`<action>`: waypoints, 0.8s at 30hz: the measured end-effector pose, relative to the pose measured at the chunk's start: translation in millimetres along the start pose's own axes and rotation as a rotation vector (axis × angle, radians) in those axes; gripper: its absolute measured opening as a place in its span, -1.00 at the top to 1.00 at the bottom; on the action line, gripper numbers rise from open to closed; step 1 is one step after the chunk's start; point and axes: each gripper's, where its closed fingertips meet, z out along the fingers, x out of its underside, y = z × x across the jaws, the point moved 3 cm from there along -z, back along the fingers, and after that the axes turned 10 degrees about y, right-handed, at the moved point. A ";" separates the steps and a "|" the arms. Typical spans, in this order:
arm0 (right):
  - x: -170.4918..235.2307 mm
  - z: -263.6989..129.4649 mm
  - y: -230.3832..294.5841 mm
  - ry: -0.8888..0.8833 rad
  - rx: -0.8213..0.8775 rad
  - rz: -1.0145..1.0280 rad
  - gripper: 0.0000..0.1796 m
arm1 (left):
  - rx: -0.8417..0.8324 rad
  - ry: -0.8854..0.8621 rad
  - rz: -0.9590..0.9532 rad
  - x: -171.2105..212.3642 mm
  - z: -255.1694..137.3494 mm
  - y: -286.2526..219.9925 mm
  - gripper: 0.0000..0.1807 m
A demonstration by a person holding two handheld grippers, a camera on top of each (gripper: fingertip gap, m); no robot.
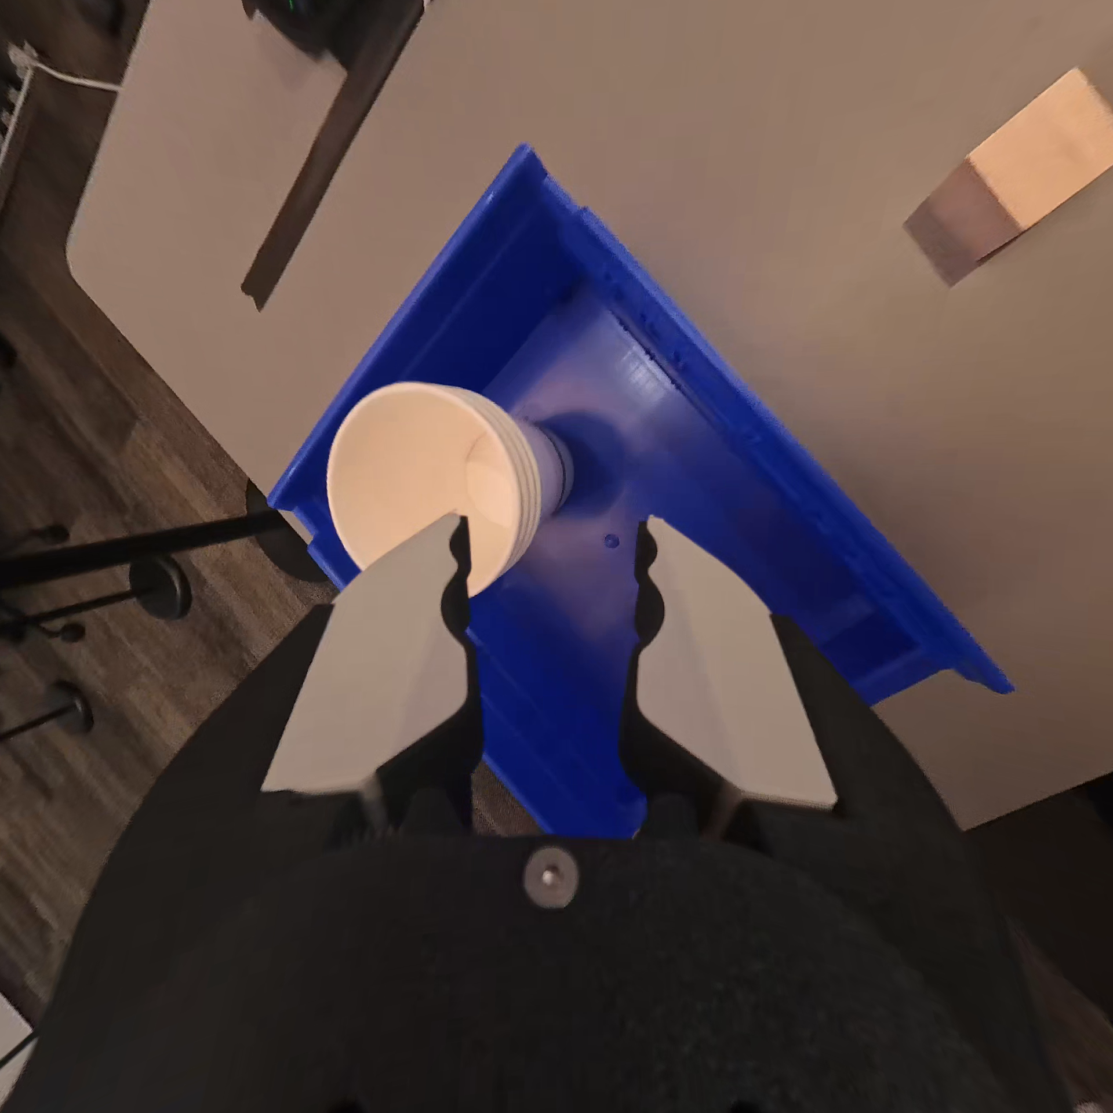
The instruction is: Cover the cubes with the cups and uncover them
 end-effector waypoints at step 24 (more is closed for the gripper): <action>2.7 -0.8 -0.7 0.008 -0.008 0.007 0.03 | 0.064 0.059 -0.036 -0.3 31.2 16.4 0.71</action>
